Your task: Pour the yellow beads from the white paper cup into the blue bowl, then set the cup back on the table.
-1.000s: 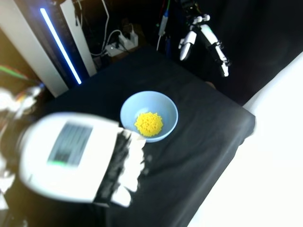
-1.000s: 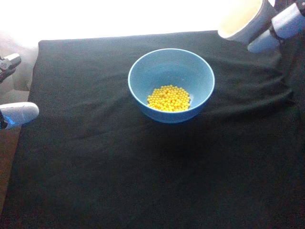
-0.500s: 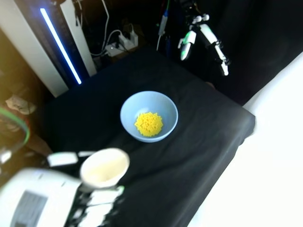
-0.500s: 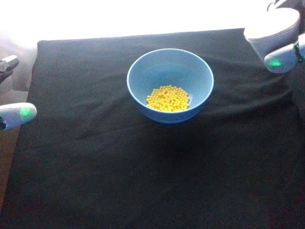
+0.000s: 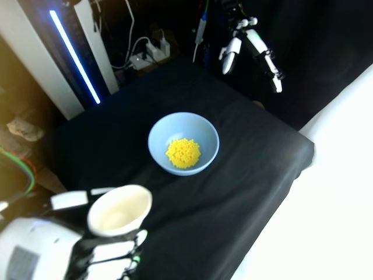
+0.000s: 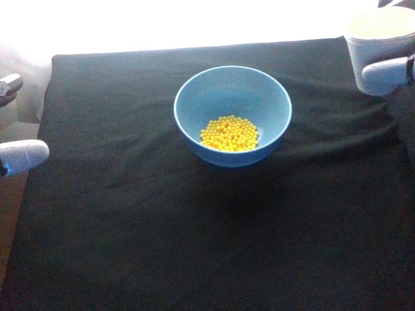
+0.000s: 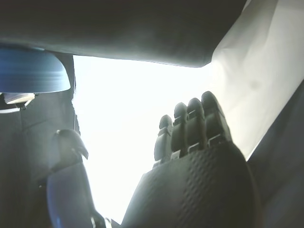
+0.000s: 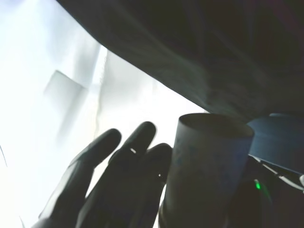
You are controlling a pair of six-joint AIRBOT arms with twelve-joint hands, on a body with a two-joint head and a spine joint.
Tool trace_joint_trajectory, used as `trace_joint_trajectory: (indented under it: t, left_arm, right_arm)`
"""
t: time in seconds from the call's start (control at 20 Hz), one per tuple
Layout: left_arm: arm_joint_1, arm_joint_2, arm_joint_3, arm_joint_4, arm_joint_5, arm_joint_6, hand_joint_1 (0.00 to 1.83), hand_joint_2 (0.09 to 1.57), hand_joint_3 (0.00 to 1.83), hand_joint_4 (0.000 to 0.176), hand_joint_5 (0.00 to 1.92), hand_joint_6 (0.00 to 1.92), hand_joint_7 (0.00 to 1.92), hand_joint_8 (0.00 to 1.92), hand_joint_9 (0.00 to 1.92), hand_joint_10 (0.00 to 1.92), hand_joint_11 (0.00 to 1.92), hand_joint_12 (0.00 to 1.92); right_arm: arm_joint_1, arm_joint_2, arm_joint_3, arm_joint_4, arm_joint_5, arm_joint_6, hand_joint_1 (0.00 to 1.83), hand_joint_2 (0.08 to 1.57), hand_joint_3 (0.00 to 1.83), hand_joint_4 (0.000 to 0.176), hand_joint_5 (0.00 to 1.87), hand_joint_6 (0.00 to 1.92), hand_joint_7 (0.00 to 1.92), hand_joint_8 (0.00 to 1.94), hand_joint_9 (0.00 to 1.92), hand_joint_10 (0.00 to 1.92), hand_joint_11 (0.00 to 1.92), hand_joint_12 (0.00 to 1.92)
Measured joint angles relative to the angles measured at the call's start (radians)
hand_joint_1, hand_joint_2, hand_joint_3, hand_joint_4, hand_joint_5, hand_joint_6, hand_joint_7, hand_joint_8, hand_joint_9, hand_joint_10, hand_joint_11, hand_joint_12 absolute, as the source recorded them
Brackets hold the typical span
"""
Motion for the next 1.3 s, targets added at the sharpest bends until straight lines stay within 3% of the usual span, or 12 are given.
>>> trace_joint_trajectory:
  t: [0.15, 0.3, 0.45, 0.6, 0.65, 0.9, 0.95, 1.0, 1.1, 1.15, 1.2, 1.3]
  left_arm:
    - [0.009, 0.0, -0.002, 0.0, -0.003, 0.0, 0.56, 0.81, 0.0, 0.077, 0.12, 0.0, 0.16, 0.0, 0.11, 0.0, 0.0, 0.16]
    - [0.011, 0.0, -0.002, -0.001, -0.009, -0.001, 0.56, 0.81, 0.0, 0.068, 0.12, 0.0, 0.17, 0.0, 0.12, 0.0, 0.0, 0.23]
    - [0.012, 0.0, -0.002, -0.003, -0.008, 0.0, 0.56, 0.82, 0.01, 0.036, 0.12, 0.0, 0.19, 0.0, 0.14, 0.0, 0.0, 0.29]
    - [0.012, -0.005, -0.002, -0.004, -0.012, 0.0, 0.54, 0.8, 0.0, 0.046, 0.13, 0.0, 0.22, 0.01, 0.15, 0.0, 0.0, 0.33]
    - [0.012, -0.012, -0.002, -0.003, -0.014, -0.001, 0.55, 0.82, 0.01, 0.054, 0.13, 0.0, 0.22, 0.0, 0.13, 0.0, 0.0, 0.33]
    - [0.012, -0.018, -0.002, -0.002, -0.008, 0.0, 0.55, 0.82, 0.0, 0.06, 0.14, 0.0, 0.19, 0.0, 0.11, 0.0, 0.0, 0.27]
    - [0.012, -0.018, -0.002, -0.002, -0.009, -0.001, 0.57, 0.84, 0.0, 0.039, 0.13, 0.0, 0.18, 0.0, 0.12, 0.0, 0.0, 0.29]
    - [0.012, -0.018, -0.002, -0.001, -0.009, -0.001, 0.56, 0.84, 0.0, 0.038, 0.14, 0.0, 0.17, 0.0, 0.11, 0.0, 0.0, 0.31]
    - [0.012, -0.018, -0.002, -0.001, -0.008, -0.001, 0.56, 0.82, 0.0, 0.044, 0.14, 0.0, 0.17, 0.0, 0.11, 0.0, 0.0, 0.31]
    - [0.012, -0.018, -0.002, -0.001, -0.009, -0.001, 0.56, 0.82, 0.0, 0.043, 0.13, 0.0, 0.16, 0.0, 0.09, 0.0, 0.0, 0.25]
    - [0.012, -0.018, -0.002, 0.001, -0.012, -0.002, 0.55, 0.81, 0.0, 0.034, 0.13, 0.0, 0.14, 0.0, 0.08, 0.0, 0.0, 0.27]
    - [0.012, -0.018, -0.002, 0.0, -0.013, -0.002, 0.55, 0.81, 0.0, 0.029, 0.12, 0.0, 0.15, 0.0, 0.09, 0.0, 0.0, 0.27]
  right_arm:
    - [-0.029, -0.039, 0.021, 0.042, 0.032, -0.001, 1.22, 1.13, 0.0, 0.0, 1.08, 0.75, 0.85, 1.25, 0.63, 0.71, 0.1, 1.58]
    - [-0.043, -0.076, 0.035, 0.079, 0.064, 0.0, 1.22, 1.11, 0.0, 0.011, 1.08, 0.75, 0.96, 1.08, 0.87, 0.53, 0.38, 1.3]
    - [-0.067, -0.104, 0.051, 0.142, 0.095, -0.001, 1.24, 1.09, 0.0, 0.0, 1.15, 0.57, 0.99, 1.1, 0.94, 0.69, 0.47, 1.48]
    - [-0.08, -0.125, 0.066, 0.155, 0.104, -0.001, 1.23, 1.1, 0.0, 0.0, 1.12, 0.65, 0.94, 1.14, 0.83, 0.61, 0.34, 1.46]
    - [-0.087, -0.138, 0.077, 0.164, 0.111, -0.001, 1.23, 1.13, 0.0, 0.0, 1.09, 0.84, 0.84, 1.15, 0.68, 0.46, 0.06, 1.46]
    - [-0.131, -0.174, 0.099, 0.198, 0.123, 0.006, 1.23, 1.14, 0.0, 0.0, 1.12, 0.77, 0.75, 1.27, 0.61, 0.36, 0.0, 1.55]
    - [-0.14, -0.174, 0.1, 0.21, 0.132, 0.006, 1.09, 1.05, 0.0, 0.111, 1.14, 0.71, 0.8, 0.43, 0.56, 0.4, 0.0, 1.58]
    - [-0.147, -0.174, 0.1, 0.222, 0.137, 0.009, 1.22, 1.09, 0.01, 0.0, 1.2, 0.62, 0.82, 1.02, 0.57, 0.37, 0.0, 1.51]
    - [-0.156, -0.175, 0.1, 0.232, 0.143, 0.012, 1.25, 1.09, 0.0, 0.0, 1.23, 0.57, 0.85, 1.12, 0.57, 0.34, 0.0, 1.34]
    - [-0.16, -0.174, 0.1, 0.234, 0.147, 0.014, 1.13, 1.05, 0.0, 0.037, 1.19, 0.61, 0.83, 0.6, 0.61, 0.22, 0.0, 1.31]
    - [-0.162, -0.175, 0.1, 0.235, 0.152, 0.014, 1.23, 1.08, 0.0, 0.0, 1.23, 0.58, 0.86, 1.01, 0.66, 0.21, 0.0, 1.34]
    - [-0.162, -0.174, 0.099, 0.235, 0.152, 0.014, 1.23, 1.1, 0.0, 0.0, 1.17, 0.69, 0.88, 1.09, 0.66, 0.17, 0.0, 1.25]
